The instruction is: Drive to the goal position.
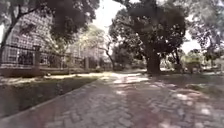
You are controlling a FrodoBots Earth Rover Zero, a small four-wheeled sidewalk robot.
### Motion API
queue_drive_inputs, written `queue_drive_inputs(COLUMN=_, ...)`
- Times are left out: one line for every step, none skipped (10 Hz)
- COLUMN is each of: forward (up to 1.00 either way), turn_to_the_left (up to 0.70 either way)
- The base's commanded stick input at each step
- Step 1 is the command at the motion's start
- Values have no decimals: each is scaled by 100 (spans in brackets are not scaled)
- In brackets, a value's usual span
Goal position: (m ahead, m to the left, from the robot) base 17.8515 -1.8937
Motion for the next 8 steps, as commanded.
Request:
queue_drive_inputs(forward=70, turn_to_the_left=-19)
queue_drive_inputs(forward=70, turn_to_the_left=-1)
queue_drive_inputs(forward=70, turn_to_the_left=0)
queue_drive_inputs(forward=70, turn_to_the_left=0)
queue_drive_inputs(forward=70, turn_to_the_left=0)
queue_drive_inputs(forward=70, turn_to_the_left=0)
queue_drive_inputs(forward=70, turn_to_the_left=0)
queue_drive_inputs(forward=70, turn_to_the_left=0)
